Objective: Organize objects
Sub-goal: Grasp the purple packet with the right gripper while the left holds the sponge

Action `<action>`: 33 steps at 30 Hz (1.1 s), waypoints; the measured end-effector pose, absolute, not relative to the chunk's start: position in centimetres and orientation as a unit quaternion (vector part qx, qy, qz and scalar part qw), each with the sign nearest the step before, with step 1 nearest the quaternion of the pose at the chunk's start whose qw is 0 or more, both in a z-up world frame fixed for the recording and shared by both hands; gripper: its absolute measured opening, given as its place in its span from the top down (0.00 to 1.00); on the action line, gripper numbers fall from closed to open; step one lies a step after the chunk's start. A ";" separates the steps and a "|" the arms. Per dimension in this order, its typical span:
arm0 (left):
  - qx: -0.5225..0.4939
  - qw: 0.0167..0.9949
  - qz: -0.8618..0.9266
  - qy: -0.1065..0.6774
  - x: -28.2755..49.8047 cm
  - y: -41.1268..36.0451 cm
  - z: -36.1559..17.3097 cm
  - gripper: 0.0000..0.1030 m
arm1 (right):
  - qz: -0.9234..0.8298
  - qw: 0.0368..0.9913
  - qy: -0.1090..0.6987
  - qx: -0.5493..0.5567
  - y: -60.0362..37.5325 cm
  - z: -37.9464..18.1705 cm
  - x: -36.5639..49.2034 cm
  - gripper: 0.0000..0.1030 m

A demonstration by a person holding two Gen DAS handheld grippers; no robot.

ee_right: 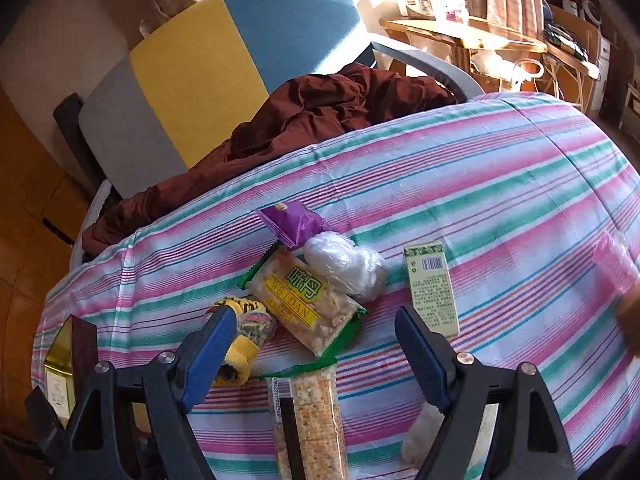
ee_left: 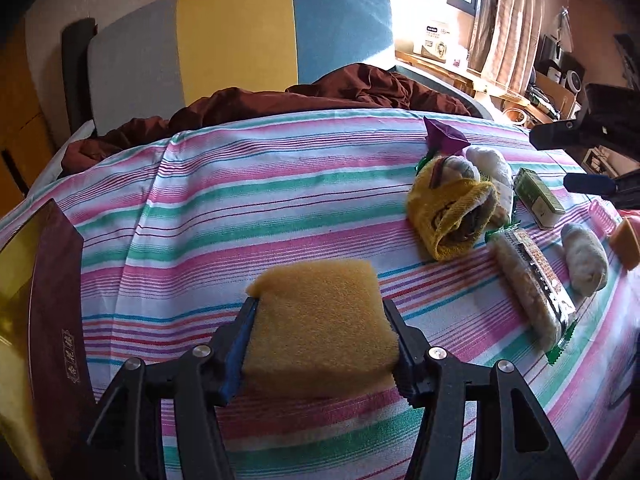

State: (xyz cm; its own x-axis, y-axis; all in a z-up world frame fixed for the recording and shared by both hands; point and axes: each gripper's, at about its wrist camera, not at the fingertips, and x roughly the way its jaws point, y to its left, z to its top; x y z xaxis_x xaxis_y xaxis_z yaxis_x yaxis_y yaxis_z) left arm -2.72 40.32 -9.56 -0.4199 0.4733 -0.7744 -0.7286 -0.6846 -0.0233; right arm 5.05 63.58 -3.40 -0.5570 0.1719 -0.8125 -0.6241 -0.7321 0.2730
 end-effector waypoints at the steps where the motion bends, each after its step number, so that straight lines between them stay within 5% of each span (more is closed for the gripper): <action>1: -0.397 0.363 0.828 0.161 -2.7 40.3 -9.6 0.42 | 0.841 0.231 0.264 -0.413 63.7 -3.3 4.0 0.19; 12: -0.391 0.368 0.830 0.149 -2.6 40.0 -9.8 0.41 | 0.808 0.236 0.205 -0.499 67.4 -7.7 -6.9 0.21; 14: -0.390 0.369 0.831 0.147 -2.6 40.0 -9.8 0.41 | 0.800 0.235 0.207 -0.512 67.9 -8.9 -7.8 0.45; 17: -0.391 0.371 0.831 0.142 -2.7 39.9 -9.9 0.41 | 0.798 0.237 0.208 -0.513 68.1 -9.3 -8.0 0.57; 33: -0.385 0.369 0.833 0.146 -2.5 39.8 -9.9 0.40 | 0.851 0.159 0.218 -0.450 59.9 -2.2 -0.1 0.58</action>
State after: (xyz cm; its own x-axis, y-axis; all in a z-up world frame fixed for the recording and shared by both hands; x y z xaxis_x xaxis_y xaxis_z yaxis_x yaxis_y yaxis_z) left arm -2.50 39.83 -9.86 -0.4317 0.5021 -0.7493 -0.7273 -0.6851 -0.0401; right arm -0.08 59.92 -2.23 -0.5438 0.0743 -0.8359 -0.4676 -0.8540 0.2283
